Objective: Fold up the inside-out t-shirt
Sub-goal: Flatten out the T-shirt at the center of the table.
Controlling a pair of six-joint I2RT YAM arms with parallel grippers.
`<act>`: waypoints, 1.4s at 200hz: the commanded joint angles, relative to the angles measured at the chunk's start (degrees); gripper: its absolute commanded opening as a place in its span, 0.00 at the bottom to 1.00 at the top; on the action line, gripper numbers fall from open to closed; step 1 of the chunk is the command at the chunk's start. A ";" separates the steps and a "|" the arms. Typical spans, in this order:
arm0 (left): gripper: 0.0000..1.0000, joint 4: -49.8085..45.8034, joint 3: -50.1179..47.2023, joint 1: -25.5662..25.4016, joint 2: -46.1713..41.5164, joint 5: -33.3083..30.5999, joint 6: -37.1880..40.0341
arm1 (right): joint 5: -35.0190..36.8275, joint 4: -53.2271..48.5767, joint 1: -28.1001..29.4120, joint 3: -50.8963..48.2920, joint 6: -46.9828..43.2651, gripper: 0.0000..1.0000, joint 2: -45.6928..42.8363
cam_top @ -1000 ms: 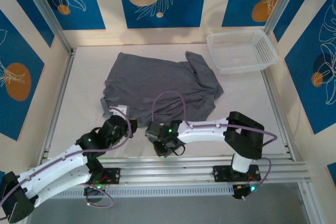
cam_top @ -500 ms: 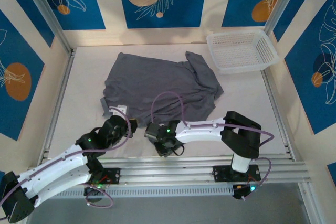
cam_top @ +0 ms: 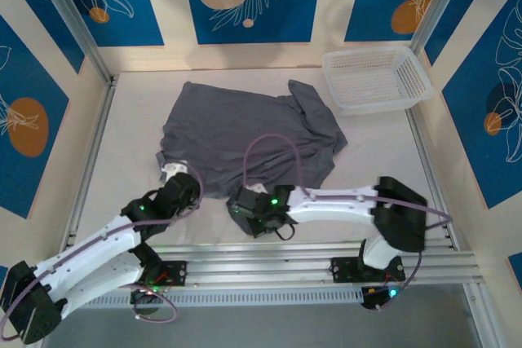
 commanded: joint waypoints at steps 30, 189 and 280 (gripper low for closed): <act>0.36 -5.23 4.65 15.17 10.69 -1.69 -3.92 | 3.87 9.05 -16.24 -17.40 5.03 0.00 -30.20; 0.00 8.82 11.92 23.79 35.75 2.87 -2.12 | -8.47 12.68 -28.56 -15.67 -3.74 0.00 -31.30; 0.00 -8.29 26.89 24.17 7.16 -0.13 6.47 | -4.02 -1.50 -49.14 2.53 -12.46 0.00 -45.18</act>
